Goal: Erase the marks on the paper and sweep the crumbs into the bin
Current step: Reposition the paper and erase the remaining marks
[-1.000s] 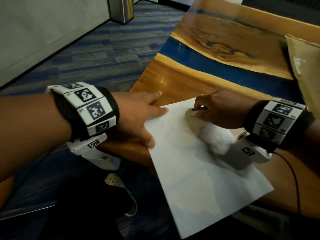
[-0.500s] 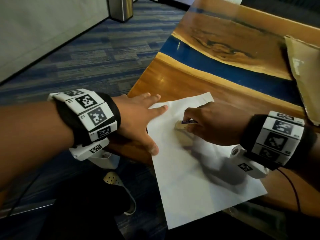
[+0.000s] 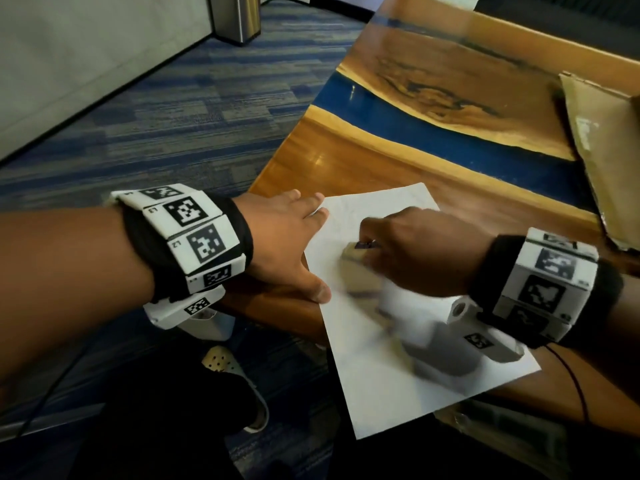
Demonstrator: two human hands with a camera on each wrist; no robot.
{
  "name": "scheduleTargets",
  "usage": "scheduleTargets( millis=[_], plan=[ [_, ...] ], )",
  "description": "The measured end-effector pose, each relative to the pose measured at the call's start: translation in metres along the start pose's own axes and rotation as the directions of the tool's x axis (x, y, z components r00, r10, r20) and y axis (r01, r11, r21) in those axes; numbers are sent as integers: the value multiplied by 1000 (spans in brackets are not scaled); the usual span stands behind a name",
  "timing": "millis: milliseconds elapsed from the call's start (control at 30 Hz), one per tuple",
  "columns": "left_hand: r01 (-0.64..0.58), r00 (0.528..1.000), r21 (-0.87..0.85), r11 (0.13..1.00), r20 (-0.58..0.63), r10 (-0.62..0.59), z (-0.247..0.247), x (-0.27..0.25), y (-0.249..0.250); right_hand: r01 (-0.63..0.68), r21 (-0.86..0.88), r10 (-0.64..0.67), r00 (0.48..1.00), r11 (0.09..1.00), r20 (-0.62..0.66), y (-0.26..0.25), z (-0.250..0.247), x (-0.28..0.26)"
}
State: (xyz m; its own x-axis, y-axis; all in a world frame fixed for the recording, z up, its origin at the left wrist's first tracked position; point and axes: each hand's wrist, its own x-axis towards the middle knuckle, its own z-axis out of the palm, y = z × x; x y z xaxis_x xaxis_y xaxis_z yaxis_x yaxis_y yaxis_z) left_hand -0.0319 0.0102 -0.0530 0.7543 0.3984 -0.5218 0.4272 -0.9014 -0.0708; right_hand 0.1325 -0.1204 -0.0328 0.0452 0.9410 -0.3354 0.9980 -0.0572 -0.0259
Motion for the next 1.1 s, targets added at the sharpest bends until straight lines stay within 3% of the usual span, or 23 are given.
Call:
scheduleTargets(
  millis=[100, 267, 433, 533, 600, 733, 800, 900, 967, 1033, 1100],
  plan=[
    [-4, 1000, 2, 1000, 20, 4, -2, -1, 0, 198, 34, -200, 978, 980, 52, -25, 6, -7],
    [3, 1000, 20, 1000, 31, -4, -4, -2, 2, -51, -9, 51, 998, 999, -34, 7, -2, 18],
    [-15, 999, -2, 1000, 28, 15, -3, -1, 0, 242, -3, -242, 970, 970, -9, -24, 8, 10],
    [-8, 999, 10, 1000, 33, 7, -3, -1, 1, 8, -48, -9, 1000, 999, -30, 3, -3, 23],
    [-4, 999, 9, 1000, 33, 3, -3, -1, 2, -58, -82, 53, 996, 995, -65, 12, -6, 24],
    [-10, 999, -5, 1000, 39, 11, -5, 0, 1, 222, 18, -223, 974, 975, 33, -18, 4, 6],
    [-9, 999, -1, 1000, 44, 9, -6, 1, 2, 141, 21, -142, 988, 990, 58, -3, 0, 11],
    [-2, 999, 5, 1000, 49, 2, -7, 3, 3, -77, -77, 76, 997, 994, -20, 27, -6, 20],
    [-3, 999, 11, 1000, 52, 2, -8, 4, 3, -5, -59, 4, 1000, 998, -25, 17, -2, 16],
    [-4, 998, 13, 1000, 58, 3, -9, 4, 3, 172, 0, -172, 985, 985, 27, -6, 3, 9],
    [-2, 998, 16, 1000, 69, 1, -9, 3, 4, 157, 36, -159, 985, 987, 61, -2, 0, 12]
  ],
)
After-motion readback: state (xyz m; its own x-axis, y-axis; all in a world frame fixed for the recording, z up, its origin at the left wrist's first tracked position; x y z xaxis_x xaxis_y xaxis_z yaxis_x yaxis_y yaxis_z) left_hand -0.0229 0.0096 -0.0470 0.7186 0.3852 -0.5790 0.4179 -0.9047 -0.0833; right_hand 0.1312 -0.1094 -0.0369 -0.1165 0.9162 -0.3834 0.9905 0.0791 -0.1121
